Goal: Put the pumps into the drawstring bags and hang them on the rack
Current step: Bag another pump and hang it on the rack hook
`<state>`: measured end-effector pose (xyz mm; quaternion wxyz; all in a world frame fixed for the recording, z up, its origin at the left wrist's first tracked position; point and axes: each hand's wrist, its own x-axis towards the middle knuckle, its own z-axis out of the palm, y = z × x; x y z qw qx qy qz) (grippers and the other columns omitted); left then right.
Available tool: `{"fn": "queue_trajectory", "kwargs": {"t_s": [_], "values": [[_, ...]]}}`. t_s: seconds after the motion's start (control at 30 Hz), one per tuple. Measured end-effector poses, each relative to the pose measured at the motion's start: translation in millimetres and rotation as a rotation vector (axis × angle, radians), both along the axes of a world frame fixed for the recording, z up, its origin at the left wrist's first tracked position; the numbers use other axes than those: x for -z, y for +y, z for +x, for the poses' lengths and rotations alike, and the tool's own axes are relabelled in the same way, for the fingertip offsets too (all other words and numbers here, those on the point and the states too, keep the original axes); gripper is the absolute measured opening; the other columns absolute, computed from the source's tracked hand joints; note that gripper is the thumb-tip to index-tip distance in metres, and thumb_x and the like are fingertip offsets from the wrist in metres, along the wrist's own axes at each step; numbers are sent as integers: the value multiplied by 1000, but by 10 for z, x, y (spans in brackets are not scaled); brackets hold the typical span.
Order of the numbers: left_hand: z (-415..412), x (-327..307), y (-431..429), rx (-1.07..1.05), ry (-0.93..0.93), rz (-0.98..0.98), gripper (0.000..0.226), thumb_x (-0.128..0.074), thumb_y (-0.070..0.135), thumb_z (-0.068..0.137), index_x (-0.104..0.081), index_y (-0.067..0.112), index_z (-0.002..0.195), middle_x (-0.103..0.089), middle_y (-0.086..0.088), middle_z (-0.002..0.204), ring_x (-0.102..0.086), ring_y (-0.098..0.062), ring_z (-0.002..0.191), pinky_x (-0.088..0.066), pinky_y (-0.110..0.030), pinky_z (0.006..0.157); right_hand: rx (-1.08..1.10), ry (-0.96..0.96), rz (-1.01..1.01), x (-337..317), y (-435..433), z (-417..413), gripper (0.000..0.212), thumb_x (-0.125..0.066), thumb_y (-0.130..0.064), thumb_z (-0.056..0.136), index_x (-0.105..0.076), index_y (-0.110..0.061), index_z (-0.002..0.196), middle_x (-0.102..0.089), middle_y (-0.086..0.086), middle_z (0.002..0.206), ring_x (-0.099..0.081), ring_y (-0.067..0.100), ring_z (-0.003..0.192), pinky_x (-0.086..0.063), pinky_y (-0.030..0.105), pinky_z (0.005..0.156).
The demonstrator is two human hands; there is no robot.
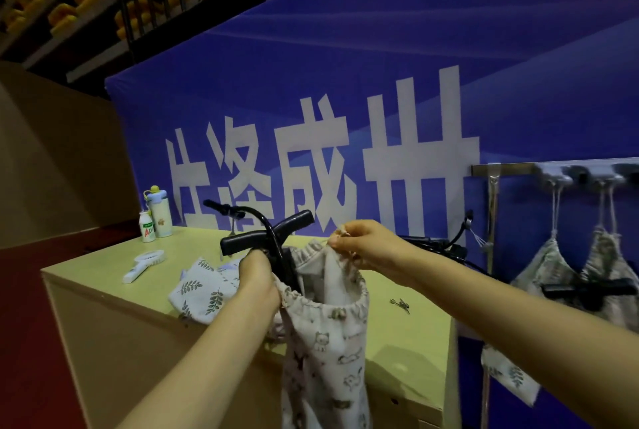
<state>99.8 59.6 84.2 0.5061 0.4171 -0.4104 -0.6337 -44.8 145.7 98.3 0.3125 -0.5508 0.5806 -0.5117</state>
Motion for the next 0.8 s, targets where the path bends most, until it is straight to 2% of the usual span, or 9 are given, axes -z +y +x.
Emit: {"fn": "queue_trajectory", "kwargs": {"t_s": [0.17,0.27,0.33,0.4,0.47,0.57,0.67,0.73,0.8], "values": [[-89,-48,124,130,46,-41,44,-35,42,97,-58,9,79,-59,-9,79,-56,-24,69,-47,-34,63,70,-77,-41,-24,79,-154,14,-55,-18,94,-60,-14,81,-60,4,83,-56,15,78,-49,26,71],[-188,-74,251,174,31,-77,56,-42,63,87,-57,11,102,-60,-12,94,-59,-30,86,-49,-41,78,146,-79,-86,-25,122,-238,13,-53,-17,95,-61,-12,85,-61,5,82,-58,16,78,-51,26,72],[-262,-110,365,195,18,-99,60,-45,64,84,-60,9,101,-63,-15,101,-61,-33,90,-50,-45,85,172,-98,-90,-39,160,-287,17,-50,-15,95,-60,-11,82,-60,5,79,-58,17,78,-51,27,74],[-349,-131,446,199,-2,-85,58,-47,60,86,-60,5,98,-62,-15,98,-60,-33,84,-51,-43,79,189,-145,-88,-68,227,-335,20,-48,-14,96,-60,-11,80,-59,5,76,-57,16,74,-52,26,73],[-436,-163,543,216,-6,-120,50,-46,55,88,-55,7,95,-57,-9,86,-55,-23,69,-48,-34,64,208,-212,-96,-102,316,-400,21,-47,-12,97,-60,-11,81,-56,4,70,-54,12,62,-53,21,60],[-574,-146,707,334,-31,-144,49,-45,54,90,-58,8,101,-58,-8,78,-56,-20,66,-45,-30,57,213,-210,-109,-137,525,-514,20,-47,-13,95,-59,-13,80,-52,3,69,-51,11,58,-48,20,52],[-761,-99,848,489,39,-133,61,-57,63,78,-66,7,98,-68,-14,91,-64,-30,81,-55,-41,79,179,-213,-176,-198,784,-633,27,-46,-9,95,-54,-15,70,-49,-2,55,-46,5,42,-36,15,35],[-870,-123,1022,571,41,-177,76,-66,72,61,-67,7,101,-66,-14,101,-64,-37,95,-48,-51,97,154,-224,-222,-263,964,-711,26,-47,-9,95,-50,-15,70,-45,-7,44,-40,3,34,-29,14,30],[-966,-121,1198,661,9,-223,50,-62,55,80,-65,7,92,-64,-14,91,-62,-35,88,-49,-45,93,125,-184,-232,-300,1132,-811,22,-49,-12,95,-50,-15,73,-39,-9,43,-33,4,35,-25,16,33]]}}
